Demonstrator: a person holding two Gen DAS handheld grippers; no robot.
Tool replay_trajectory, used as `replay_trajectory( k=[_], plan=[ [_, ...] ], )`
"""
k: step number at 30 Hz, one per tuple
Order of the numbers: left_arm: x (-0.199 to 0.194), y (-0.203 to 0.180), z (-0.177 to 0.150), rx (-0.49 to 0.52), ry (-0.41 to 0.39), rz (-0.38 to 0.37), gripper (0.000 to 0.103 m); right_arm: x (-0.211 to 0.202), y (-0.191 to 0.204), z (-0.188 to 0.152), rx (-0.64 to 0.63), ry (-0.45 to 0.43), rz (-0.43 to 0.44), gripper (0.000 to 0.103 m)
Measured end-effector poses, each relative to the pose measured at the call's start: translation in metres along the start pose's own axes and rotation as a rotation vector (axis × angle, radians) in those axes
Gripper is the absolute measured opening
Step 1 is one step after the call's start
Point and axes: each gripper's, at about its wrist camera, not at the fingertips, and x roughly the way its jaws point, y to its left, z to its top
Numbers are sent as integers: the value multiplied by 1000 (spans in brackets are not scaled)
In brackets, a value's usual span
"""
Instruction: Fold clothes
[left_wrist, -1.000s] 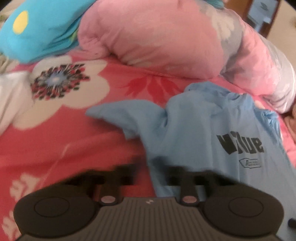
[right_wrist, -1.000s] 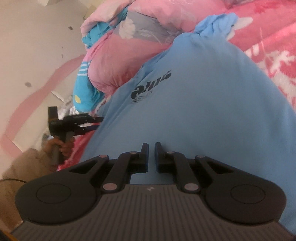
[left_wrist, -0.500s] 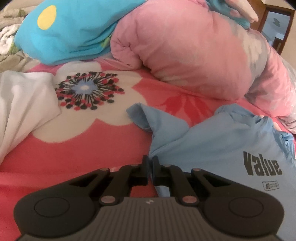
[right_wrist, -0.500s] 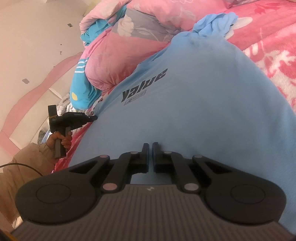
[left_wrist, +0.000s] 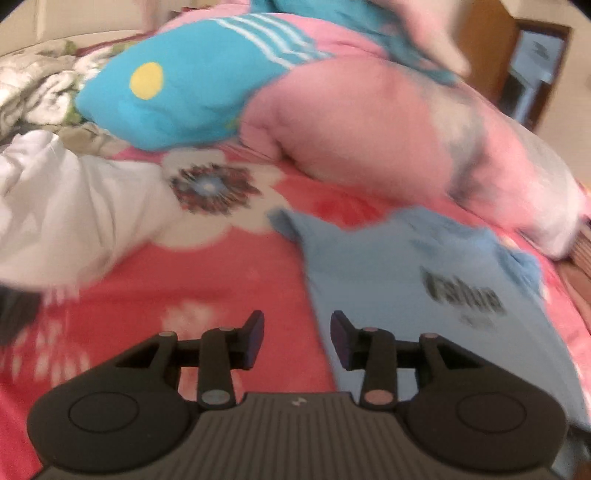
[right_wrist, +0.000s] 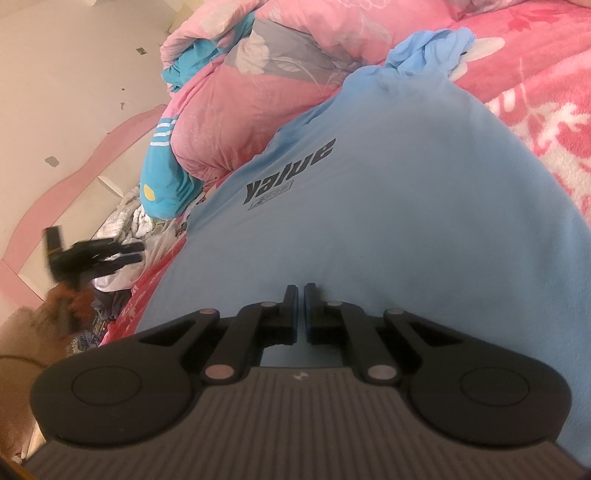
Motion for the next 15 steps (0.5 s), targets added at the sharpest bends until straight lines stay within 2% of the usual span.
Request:
replay_trajectory(
  k=[4, 7, 10, 11, 12, 15],
  plan=[
    [-34, -30, -49, 44, 47, -158, 39, 0, 1, -1, -10, -6, -3, 1],
    [-44, -50, -89, 81, 68, -234, 39, 0, 2, -1, -20, -11, -7, 1],
    [-34, -54, -130, 75, 125, -207, 38, -1, 3, -2, -30, -14, -10, 1],
    [-31, -52, -141, 66, 146, -179, 29, -1, 3, -2, -32, -15, -11, 1],
    [-33, -47, -154, 60, 124, -153, 22, -1, 3, -2, -34, -16, -12, 1],
    [-55, -29, -171, 27, 68, -145, 20, -2, 4, -3, -42, -18, -15, 1]
  ],
)
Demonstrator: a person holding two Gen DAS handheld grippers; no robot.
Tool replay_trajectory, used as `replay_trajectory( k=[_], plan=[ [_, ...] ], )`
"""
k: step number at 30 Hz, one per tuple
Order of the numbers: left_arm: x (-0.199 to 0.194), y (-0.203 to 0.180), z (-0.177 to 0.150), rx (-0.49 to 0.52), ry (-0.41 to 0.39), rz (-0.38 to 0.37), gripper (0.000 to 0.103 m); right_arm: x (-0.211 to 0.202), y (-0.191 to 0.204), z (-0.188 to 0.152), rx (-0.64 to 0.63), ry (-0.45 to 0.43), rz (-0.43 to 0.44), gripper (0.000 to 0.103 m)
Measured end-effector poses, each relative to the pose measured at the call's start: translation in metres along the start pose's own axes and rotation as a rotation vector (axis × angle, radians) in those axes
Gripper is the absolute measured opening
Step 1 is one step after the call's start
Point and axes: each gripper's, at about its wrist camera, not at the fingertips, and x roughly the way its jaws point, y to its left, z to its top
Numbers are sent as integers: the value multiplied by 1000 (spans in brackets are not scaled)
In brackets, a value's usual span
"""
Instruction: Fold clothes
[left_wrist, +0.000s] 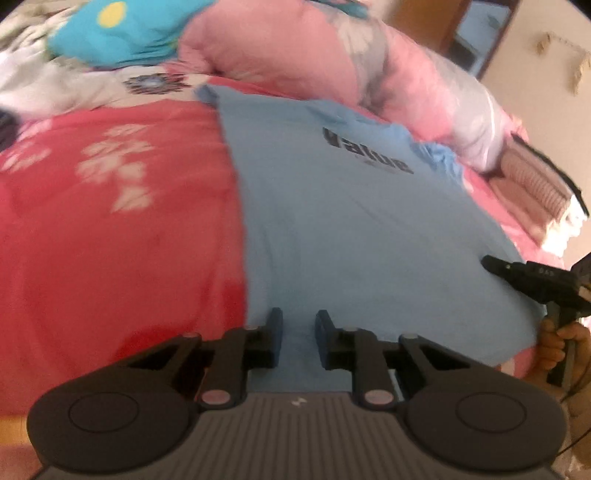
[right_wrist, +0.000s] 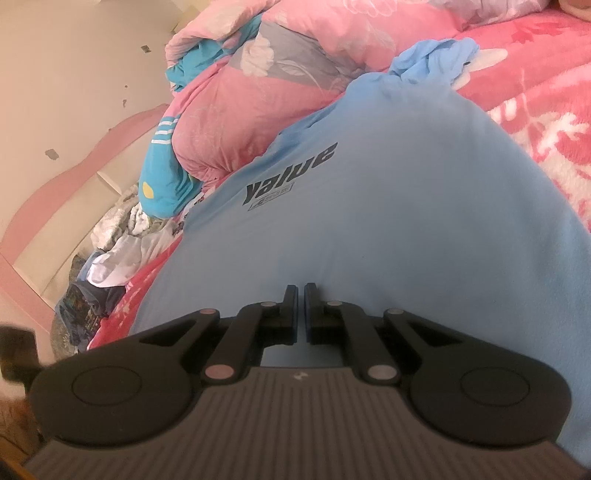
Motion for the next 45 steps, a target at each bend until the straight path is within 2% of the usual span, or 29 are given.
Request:
replay_trajectory(
  k=[3, 4, 6, 9, 13, 16, 19, 25, 29, 32, 36, 40, 45],
  plan=[
    [-21, 16, -18, -29, -22, 32, 20, -1, 0, -1, -3, -3, -2, 1],
    [-25, 19, -22, -36, -18, 58, 25, -1, 0, -1, -3, -3, -2, 1],
    [-37, 29, -29, -67, -19, 89, 25, -1, 0, -1, -1, -3, -2, 1],
    [-54, 37, -27, -109, -48, 129, 33, -1, 1, -1, -2, -4, -2, 1],
    [-71, 34, -8, -113, -121, 125, 37, -1, 1, -2, -2, -5, -2, 1],
    [-68, 16, 9, -70, -160, 83, 45, -2, 1, -2, -2, -5, -1, 1],
    [-49, -10, 25, -19, -172, 15, 51, -2, -1, -1, 12, -1, 8, 3],
    [2, -64, 42, 79, -166, -59, 54, -19, -8, 3, 95, -16, 1, 5],
    [40, -84, 53, 92, -135, -119, 54, -46, -30, 7, 207, -57, -50, 5],
    [66, -92, 56, 106, -118, -147, 56, -73, -56, 12, 346, -130, -76, 6],
    [97, -89, 50, 105, -87, -194, 58, -99, -76, 23, 433, -201, -187, 10],
    [102, -79, 45, 113, -127, -259, 65, -110, -71, 47, 360, -212, -263, 20],
    [105, -65, 45, 62, -133, -315, 65, -83, -70, 96, 274, -162, -248, 28]
  ],
)
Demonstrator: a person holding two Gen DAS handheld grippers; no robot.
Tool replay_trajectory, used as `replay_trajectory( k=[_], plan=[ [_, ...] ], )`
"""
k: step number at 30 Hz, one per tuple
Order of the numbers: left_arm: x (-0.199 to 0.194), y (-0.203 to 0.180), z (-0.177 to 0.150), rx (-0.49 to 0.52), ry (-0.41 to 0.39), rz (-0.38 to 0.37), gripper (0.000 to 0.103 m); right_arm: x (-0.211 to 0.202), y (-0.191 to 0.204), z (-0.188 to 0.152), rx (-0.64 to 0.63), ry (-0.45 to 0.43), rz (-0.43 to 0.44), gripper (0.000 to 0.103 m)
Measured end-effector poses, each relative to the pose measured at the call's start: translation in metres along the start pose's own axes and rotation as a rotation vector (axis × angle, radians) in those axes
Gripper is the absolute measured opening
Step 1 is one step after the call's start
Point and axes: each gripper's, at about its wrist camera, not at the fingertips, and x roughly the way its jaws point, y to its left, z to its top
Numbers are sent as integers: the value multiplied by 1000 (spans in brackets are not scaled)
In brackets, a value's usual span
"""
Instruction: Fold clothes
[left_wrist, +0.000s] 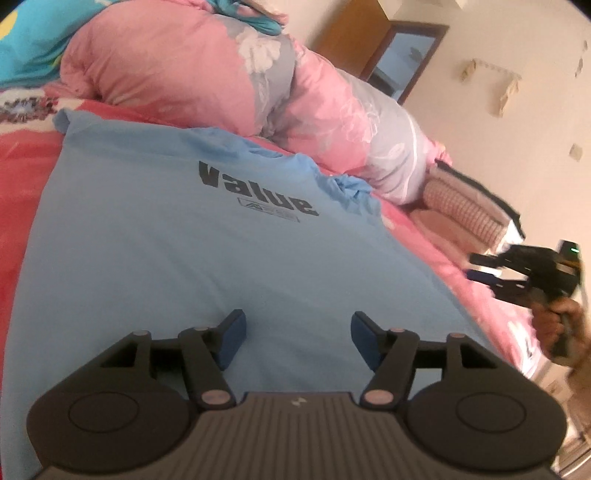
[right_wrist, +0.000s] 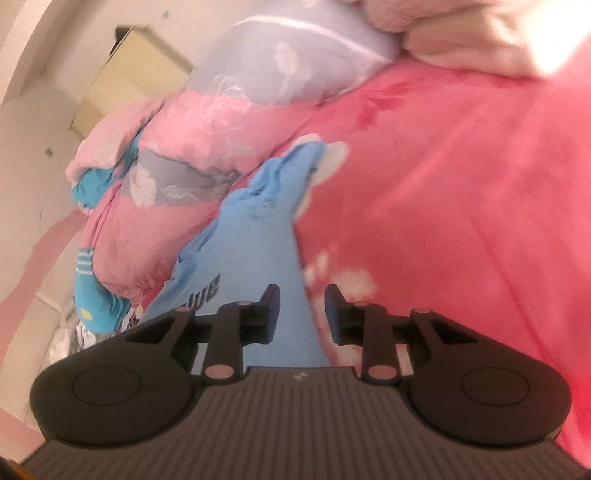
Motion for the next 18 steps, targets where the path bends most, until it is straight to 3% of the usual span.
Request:
replay_trajectory(
  k=[5, 12, 13, 16, 18],
  plan=[
    [3, 4, 1, -13, -6, -14, 65, 69, 21, 36, -40, 87, 14, 40],
    [6, 2, 1, 12, -6, -11, 67, 167, 29, 69, -52, 180, -62, 40],
    [6, 2, 1, 13, -6, -10, 67, 173, 28, 70, -50, 179, -63, 38],
    [5, 2, 0, 15, -7, -9, 67, 179, 30, 69, -100, 153, -55, 2],
    [5, 1, 0, 19, -6, -7, 67, 179, 34, 68, -156, 126, -72, 2]
  ],
)
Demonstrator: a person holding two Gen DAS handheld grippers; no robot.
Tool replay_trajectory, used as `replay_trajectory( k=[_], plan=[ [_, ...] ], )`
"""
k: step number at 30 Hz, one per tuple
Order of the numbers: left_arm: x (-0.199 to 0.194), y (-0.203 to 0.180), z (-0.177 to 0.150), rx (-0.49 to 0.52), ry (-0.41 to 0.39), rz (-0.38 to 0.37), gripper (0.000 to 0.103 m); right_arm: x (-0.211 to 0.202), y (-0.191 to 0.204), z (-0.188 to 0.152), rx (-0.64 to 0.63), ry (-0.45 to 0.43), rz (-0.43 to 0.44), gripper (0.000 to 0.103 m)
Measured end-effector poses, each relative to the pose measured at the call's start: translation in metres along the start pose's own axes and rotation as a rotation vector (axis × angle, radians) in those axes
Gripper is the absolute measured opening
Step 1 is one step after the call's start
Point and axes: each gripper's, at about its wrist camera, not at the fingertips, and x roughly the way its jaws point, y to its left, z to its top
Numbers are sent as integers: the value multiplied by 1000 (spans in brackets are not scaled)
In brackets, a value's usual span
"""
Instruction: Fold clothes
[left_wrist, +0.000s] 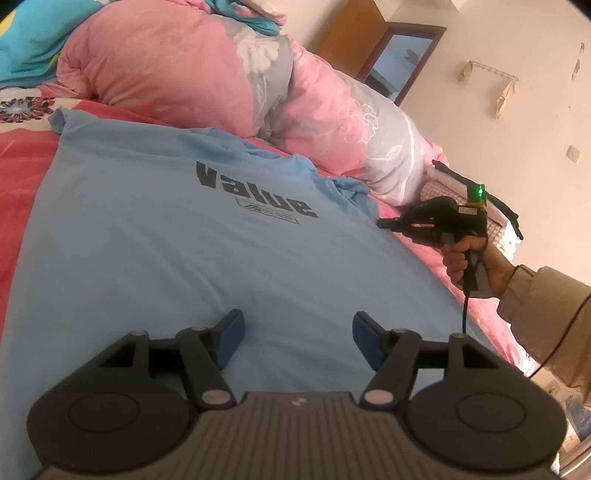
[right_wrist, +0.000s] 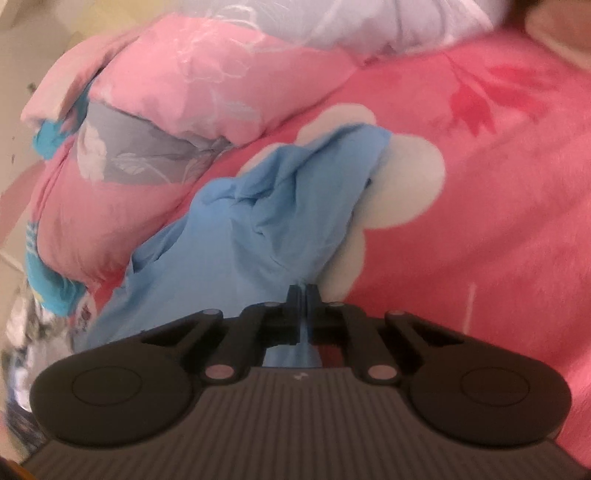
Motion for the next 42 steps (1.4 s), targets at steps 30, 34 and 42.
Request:
replay_trajectory(
  k=[30, 34, 42],
  plan=[
    [-4, -4, -2, 12, -11, 25, 67, -216, -38, -182, 186, 132, 56, 20],
    [-4, -4, -2, 8, -15, 27, 67, -224, -36, -193, 170, 123, 53, 20],
    [-5, -3, -1, 2, -15, 24, 67, -238, -40, -200, 187, 84, 29, 20]
  ],
)
